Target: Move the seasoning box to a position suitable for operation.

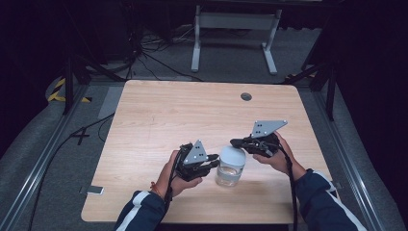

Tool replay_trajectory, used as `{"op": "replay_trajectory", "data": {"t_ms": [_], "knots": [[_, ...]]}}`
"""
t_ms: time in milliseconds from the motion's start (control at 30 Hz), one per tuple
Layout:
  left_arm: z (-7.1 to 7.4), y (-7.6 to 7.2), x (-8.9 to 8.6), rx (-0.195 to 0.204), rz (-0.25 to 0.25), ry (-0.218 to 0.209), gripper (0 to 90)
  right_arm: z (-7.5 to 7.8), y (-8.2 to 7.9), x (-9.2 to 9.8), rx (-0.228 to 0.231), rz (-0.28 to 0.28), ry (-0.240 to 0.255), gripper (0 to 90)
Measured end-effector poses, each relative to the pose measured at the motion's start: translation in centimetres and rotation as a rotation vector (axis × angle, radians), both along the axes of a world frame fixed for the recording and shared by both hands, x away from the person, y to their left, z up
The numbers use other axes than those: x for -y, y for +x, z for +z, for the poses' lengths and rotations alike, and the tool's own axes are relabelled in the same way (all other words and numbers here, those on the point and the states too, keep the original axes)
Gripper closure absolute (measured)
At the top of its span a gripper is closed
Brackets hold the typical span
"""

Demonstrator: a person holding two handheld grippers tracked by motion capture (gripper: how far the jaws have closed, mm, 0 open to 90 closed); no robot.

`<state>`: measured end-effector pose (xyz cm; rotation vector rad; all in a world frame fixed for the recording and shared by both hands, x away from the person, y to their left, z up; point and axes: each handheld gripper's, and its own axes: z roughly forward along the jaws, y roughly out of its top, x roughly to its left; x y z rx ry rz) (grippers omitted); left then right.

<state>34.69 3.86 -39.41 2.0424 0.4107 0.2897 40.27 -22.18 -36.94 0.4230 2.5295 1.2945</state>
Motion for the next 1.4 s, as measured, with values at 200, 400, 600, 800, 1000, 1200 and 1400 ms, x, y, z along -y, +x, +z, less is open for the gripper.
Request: {"op": "replay_trajectory", "data": {"t_ms": [200,400,600,800,1000,1200,1400], "knots": [[0.3,0.3,0.1,-0.002,0.009,-0.025,79.0,0.1,0.0,0.2,0.007,-0.011,-0.004,89.7],[0.7,0.9,0.2,0.009,0.001,-0.034,83.9,0.4,-0.3,1.2,0.018,-0.039,0.0,89.3],[1.1,1.7,0.5,0.008,-0.012,-0.042,87.5,0.4,-1.2,2.9,0.032,-0.084,-0.013,87.9],[1.4,2.4,0.8,0.009,-0.032,-0.05,89.1,0.3,-2.0,4.5,0.031,-0.116,-0.019,87.9],[1.9,3.5,1.2,0.01,-0.043,-0.079,88.7,0.1,-3.4,6.7,0.04,-0.16,-0.021,86.8],[2.0,4.0,1.6,0.007,-0.051,-0.09,88.5,-0.2,-4.1,8.2,0.032,-0.188,-0.022,86.4],[2.1,4.8,2.0,0.003,-0.052,-0.092,87.4,-1.1,-4.8,9.3,0.009,-0.207,-0.042,86.2]]}}
